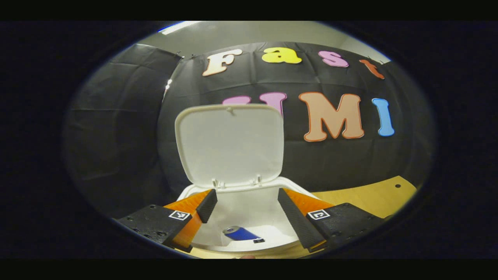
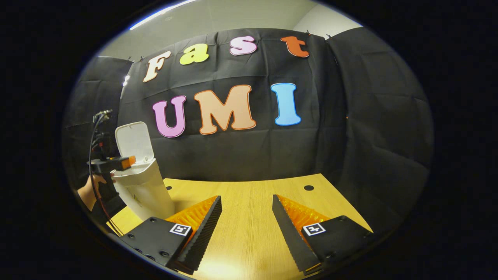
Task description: Press the lid of the desktop garbage bin to open it, pick up the crumpled paper on the desktop and throw it into the bin, then pick up the pop can on the desktop and drop it into the bin, and finally close the garbage bin lid.
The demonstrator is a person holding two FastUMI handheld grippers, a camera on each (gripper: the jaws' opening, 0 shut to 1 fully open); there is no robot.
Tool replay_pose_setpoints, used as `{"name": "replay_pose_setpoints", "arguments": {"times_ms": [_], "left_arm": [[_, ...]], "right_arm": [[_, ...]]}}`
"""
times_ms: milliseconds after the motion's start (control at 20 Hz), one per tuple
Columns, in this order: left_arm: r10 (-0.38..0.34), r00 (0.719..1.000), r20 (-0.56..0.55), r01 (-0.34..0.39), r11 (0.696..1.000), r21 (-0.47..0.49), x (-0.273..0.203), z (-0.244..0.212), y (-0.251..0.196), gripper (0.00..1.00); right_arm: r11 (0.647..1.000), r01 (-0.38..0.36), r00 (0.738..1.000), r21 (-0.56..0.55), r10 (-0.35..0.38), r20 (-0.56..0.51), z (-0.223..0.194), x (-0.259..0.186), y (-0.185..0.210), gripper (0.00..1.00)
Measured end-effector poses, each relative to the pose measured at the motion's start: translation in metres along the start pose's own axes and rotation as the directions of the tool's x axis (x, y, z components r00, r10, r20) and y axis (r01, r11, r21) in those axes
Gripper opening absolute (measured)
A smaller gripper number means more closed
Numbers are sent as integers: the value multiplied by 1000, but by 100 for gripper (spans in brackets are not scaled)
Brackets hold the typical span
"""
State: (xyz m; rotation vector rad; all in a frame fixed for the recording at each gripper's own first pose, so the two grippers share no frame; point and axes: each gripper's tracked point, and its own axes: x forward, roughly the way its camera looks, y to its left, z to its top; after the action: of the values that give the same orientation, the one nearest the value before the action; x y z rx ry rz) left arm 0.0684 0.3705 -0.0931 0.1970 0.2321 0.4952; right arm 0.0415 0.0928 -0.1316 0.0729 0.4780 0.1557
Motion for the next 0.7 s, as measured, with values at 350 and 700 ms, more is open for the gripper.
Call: {"name": "replay_pose_setpoints", "arguments": {"times_ms": [350, 700], "left_arm": [[-17, 987, 162, 21, 1000, -20, 28, 138, 8, 92], [43, 999, 27, -42, 999, -32, 105, 139, 38, 92]], "right_arm": [[1000, -5, 1000, 30, 5, -7, -7, 1, -6, 89], [997, 39, 999, 67, -38, -18, -18, -7, -17, 89]]}}
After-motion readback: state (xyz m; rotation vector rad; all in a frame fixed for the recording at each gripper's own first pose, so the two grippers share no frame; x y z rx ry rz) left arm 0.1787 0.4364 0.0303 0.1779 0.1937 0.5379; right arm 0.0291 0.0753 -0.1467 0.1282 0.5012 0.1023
